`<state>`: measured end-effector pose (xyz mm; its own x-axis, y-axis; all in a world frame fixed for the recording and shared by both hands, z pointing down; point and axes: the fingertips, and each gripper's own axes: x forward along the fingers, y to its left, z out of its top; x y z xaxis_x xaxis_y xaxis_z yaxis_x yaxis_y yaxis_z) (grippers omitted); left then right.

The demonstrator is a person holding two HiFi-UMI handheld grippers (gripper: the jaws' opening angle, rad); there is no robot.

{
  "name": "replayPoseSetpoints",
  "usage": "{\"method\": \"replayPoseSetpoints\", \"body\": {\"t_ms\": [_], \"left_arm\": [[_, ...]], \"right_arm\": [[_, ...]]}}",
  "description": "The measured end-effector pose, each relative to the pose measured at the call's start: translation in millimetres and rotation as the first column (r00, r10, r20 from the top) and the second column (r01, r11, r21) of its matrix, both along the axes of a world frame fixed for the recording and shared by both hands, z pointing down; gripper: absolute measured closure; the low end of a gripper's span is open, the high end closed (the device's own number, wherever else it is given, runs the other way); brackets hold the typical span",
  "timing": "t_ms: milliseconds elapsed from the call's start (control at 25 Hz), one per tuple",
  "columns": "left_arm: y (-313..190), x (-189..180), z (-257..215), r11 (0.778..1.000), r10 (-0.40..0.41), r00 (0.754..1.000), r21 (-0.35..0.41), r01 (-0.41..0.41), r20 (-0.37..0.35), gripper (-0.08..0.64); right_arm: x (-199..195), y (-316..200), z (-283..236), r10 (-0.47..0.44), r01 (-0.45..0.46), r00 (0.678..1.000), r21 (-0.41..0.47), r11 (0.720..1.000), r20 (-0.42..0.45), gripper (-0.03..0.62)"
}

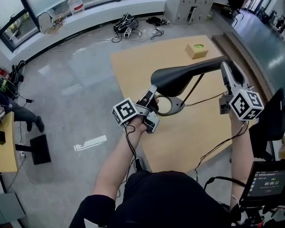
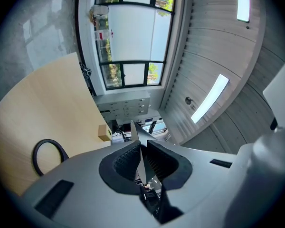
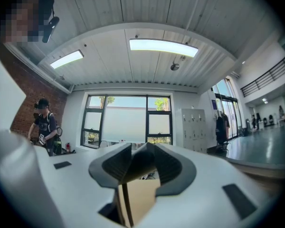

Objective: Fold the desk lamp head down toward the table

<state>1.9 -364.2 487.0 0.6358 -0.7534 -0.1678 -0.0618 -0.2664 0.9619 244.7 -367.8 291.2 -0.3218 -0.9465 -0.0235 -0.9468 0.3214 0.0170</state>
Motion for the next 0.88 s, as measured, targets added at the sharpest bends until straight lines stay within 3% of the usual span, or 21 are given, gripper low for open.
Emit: {"method": "replayPoseSetpoints", "body": {"t_ms": [880], "left_arm": [[5.3,21.7,27.3,0.997,0.056,0.998,-0.046,-0.056,-0.001,0.522]], "right_arm": [[-4.3,3.6,-9.2,0.002,-0.003,0.999,0.026,1.0,0.035,0.448]]}}
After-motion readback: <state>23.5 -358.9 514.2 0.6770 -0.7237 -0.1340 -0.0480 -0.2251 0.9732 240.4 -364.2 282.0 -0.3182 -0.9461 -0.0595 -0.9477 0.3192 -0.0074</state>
